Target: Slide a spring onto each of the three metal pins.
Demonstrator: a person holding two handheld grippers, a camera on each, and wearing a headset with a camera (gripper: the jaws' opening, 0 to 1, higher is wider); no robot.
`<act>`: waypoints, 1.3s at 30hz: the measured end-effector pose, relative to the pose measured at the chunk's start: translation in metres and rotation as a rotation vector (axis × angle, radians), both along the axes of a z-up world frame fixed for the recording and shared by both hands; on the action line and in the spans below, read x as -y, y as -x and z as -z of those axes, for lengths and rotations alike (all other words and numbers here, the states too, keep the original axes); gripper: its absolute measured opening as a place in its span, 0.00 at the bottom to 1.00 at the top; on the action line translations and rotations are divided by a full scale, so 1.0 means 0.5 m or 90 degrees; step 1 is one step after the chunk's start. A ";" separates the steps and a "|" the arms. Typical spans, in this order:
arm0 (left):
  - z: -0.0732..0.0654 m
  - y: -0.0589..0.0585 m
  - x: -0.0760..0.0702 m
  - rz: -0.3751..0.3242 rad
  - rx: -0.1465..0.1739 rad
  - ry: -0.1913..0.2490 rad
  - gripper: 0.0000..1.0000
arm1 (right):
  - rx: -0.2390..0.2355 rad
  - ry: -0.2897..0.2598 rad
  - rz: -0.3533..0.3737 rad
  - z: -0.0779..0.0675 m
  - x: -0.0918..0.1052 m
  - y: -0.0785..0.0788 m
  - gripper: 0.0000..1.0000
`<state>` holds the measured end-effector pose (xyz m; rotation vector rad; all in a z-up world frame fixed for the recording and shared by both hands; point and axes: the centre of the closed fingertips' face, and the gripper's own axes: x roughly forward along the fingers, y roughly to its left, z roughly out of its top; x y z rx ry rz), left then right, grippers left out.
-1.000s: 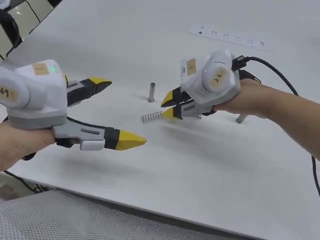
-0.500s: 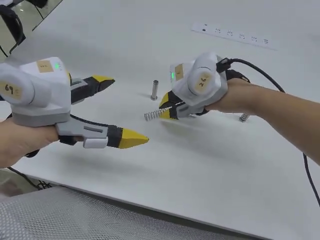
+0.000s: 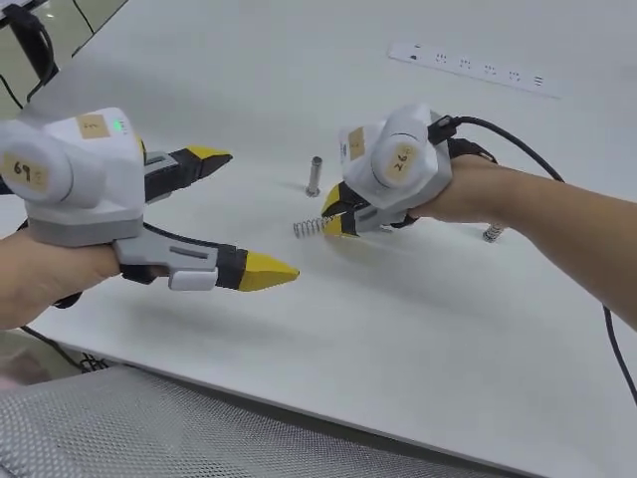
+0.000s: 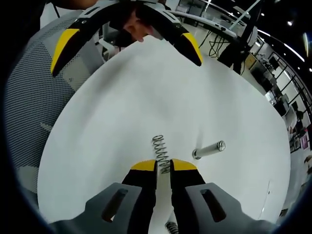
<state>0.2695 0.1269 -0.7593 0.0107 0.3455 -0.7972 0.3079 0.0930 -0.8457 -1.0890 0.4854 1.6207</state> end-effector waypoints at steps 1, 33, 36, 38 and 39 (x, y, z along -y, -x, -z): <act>0.000 0.000 0.000 0.000 0.000 0.000 0.96 | 0.000 0.001 -0.001 0.000 -0.001 0.001 0.08; -0.017 -0.008 0.013 0.013 0.004 -0.007 0.95 | -0.004 -0.059 0.018 -0.066 0.014 0.007 0.08; -0.020 -0.009 0.020 0.019 0.006 -0.010 0.95 | -0.005 -0.072 0.025 -0.083 0.024 0.009 0.08; -0.021 -0.009 0.027 0.023 0.006 -0.011 0.95 | -0.008 -0.072 0.030 -0.089 0.034 0.013 0.08; -0.022 -0.009 0.029 0.024 0.007 -0.012 0.95 | -0.008 -0.072 0.030 -0.089 0.036 0.015 0.08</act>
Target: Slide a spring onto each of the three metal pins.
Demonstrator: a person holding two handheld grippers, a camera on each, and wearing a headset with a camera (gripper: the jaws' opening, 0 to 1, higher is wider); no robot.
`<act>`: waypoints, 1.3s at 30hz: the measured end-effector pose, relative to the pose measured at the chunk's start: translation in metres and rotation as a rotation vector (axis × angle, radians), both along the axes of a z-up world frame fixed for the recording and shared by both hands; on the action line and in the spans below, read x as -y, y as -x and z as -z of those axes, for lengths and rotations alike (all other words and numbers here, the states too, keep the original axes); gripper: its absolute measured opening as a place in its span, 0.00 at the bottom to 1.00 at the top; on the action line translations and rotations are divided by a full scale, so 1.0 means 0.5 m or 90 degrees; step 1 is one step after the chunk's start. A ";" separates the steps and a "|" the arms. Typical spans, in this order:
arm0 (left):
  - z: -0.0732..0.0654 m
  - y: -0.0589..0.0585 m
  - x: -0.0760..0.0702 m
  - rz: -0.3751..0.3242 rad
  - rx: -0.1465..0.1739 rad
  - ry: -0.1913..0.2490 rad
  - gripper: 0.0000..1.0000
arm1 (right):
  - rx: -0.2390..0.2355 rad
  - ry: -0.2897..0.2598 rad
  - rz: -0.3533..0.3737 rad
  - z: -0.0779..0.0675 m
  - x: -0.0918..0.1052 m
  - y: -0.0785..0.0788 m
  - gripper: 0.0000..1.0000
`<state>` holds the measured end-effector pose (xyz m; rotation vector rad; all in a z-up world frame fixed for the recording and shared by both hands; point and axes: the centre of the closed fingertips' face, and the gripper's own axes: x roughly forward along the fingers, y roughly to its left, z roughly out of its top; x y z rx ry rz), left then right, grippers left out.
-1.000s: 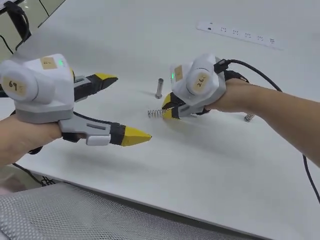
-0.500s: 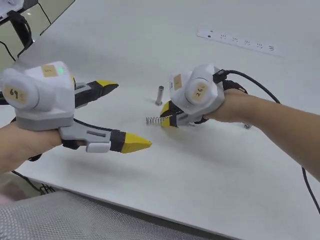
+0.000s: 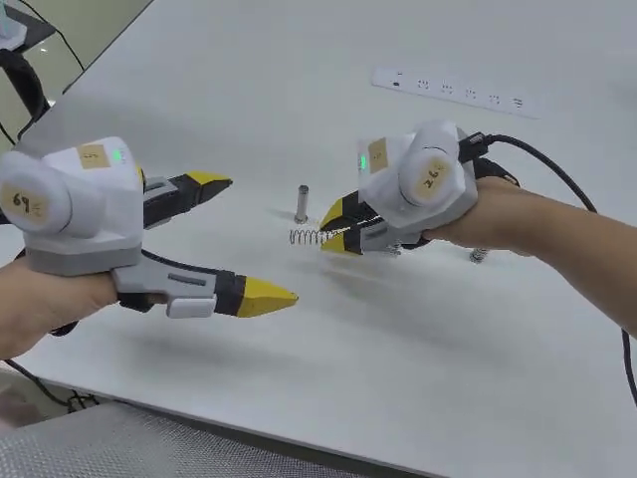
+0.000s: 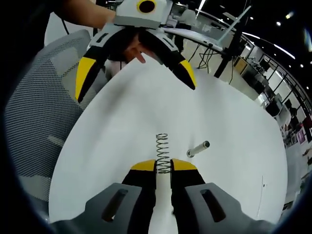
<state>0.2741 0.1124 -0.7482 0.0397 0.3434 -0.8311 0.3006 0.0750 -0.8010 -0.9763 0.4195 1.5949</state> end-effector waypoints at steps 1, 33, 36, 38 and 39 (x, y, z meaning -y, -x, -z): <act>-0.001 0.000 0.003 0.002 0.000 0.001 0.95 | -0.001 -0.003 0.005 -0.004 0.006 0.004 0.08; 0.011 0.013 0.109 0.093 -0.011 -0.017 0.85 | -0.065 0.012 0.108 -0.019 0.159 0.056 0.08; 0.012 0.007 0.123 0.102 -0.010 -0.019 0.82 | -0.062 0.006 0.110 -0.026 0.157 0.060 0.08; 0.013 0.002 0.133 0.109 -0.010 -0.019 0.77 | -0.063 0.000 0.112 -0.032 0.154 0.064 0.08; 0.013 0.002 0.139 0.115 -0.011 -0.018 0.74 | -0.063 -0.002 0.111 -0.033 0.153 0.066 0.08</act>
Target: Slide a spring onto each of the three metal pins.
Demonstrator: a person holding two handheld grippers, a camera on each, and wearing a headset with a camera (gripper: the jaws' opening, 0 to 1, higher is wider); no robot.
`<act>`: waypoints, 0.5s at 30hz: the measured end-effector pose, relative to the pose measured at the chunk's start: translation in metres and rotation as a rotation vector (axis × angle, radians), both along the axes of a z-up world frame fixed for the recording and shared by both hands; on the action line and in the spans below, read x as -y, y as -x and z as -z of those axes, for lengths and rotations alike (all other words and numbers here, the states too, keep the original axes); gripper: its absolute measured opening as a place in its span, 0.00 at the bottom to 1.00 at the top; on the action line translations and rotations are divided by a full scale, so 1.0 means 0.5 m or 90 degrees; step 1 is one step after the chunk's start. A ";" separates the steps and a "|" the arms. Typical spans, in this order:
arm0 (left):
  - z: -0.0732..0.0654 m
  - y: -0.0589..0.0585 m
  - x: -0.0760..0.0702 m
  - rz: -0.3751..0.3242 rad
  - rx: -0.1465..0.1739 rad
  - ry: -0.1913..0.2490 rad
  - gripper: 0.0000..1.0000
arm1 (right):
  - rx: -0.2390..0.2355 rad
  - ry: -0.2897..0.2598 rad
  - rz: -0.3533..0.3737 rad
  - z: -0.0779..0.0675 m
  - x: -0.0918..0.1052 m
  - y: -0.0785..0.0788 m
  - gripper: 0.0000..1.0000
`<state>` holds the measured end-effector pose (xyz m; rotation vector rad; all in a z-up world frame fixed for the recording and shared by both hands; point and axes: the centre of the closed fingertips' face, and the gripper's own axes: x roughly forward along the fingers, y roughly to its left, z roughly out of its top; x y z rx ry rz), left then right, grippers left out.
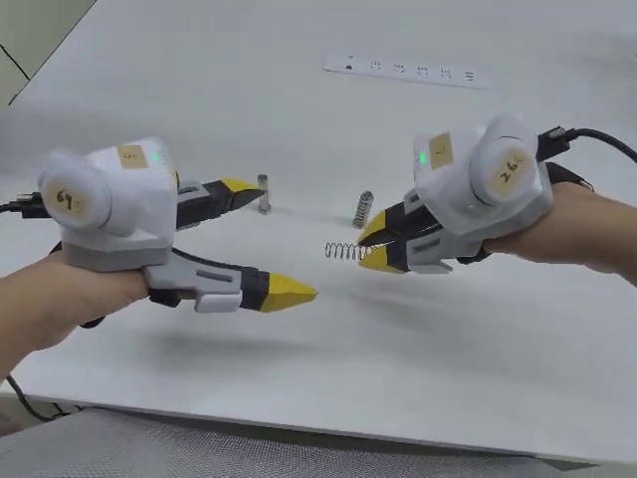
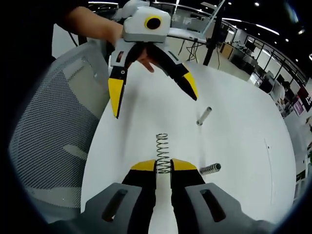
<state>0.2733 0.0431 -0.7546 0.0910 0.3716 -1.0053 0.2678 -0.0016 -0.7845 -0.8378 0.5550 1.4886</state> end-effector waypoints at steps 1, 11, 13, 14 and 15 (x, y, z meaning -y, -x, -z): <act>0.000 0.000 0.008 0.009 -0.001 0.002 0.72 | 0.000 -0.001 0.000 -0.001 0.000 0.001 0.08; 0.010 0.009 0.056 0.065 -0.019 0.013 0.39 | 0.000 -0.014 0.009 -0.015 0.003 0.005 0.08; 0.010 0.010 0.063 0.072 -0.016 0.011 0.33 | 0.000 -0.018 0.012 -0.018 0.002 0.005 0.08; 0.010 0.009 0.068 0.074 -0.016 0.012 0.32 | -0.001 -0.018 0.012 -0.020 0.001 0.006 0.08; 0.009 0.009 0.071 0.076 -0.015 0.013 0.30 | -0.001 -0.019 0.012 -0.021 0.001 0.007 0.08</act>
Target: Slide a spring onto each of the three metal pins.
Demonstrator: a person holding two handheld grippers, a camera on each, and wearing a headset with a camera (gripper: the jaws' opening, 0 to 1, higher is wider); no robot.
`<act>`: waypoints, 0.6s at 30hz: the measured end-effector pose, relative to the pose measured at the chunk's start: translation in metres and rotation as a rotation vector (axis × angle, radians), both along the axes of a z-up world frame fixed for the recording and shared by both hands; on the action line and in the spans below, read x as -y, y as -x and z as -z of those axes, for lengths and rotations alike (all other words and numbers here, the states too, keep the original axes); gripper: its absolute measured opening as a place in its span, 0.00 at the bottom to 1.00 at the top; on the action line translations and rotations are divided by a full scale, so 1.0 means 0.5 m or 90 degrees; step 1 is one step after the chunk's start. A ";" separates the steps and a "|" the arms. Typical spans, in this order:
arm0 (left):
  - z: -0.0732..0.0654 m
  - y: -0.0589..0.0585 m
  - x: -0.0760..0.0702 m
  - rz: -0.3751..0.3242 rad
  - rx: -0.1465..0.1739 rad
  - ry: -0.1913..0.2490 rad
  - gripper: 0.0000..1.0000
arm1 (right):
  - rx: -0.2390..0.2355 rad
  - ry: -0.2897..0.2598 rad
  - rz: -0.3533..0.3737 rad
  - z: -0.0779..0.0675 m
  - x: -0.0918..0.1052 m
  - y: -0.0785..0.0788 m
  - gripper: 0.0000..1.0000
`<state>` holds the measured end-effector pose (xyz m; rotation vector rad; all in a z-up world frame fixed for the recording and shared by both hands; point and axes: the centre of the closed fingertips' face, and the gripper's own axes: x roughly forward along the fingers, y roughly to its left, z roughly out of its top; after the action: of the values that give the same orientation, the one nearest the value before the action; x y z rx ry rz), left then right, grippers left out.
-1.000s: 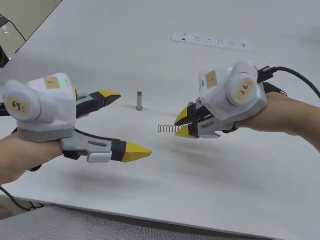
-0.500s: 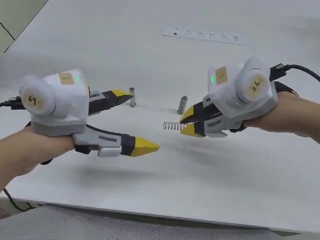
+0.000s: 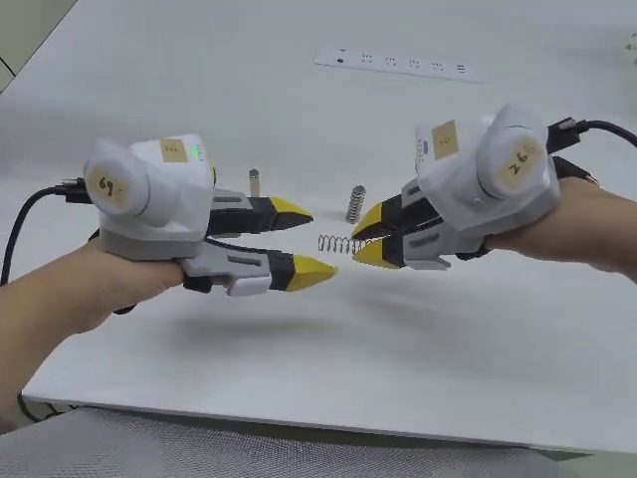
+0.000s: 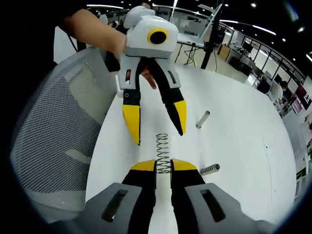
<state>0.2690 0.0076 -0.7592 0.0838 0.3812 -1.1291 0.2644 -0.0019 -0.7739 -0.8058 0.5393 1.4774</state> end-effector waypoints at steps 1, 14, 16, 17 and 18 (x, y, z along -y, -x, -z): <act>0.000 -0.001 0.004 0.003 0.001 -0.002 0.28 | 0.001 -0.003 -0.001 -0.003 -0.002 0.001 0.08; -0.002 0.004 0.024 0.030 0.007 -0.005 0.12 | 0.006 0.005 -0.010 -0.010 0.002 0.006 0.08; -0.001 0.005 0.026 0.034 0.006 -0.006 0.12 | 0.008 0.006 -0.014 -0.011 0.001 0.007 0.08; -0.001 0.005 0.027 0.035 0.007 -0.007 0.12 | 0.008 0.007 -0.014 -0.012 0.001 0.008 0.08; -0.001 0.005 0.028 0.035 0.007 -0.007 0.11 | 0.007 0.007 -0.015 -0.012 0.001 0.009 0.08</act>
<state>0.2664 -0.0062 -0.7586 0.1115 0.3771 -1.1809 0.2601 -0.0022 -0.7679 -0.8309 0.5307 1.4920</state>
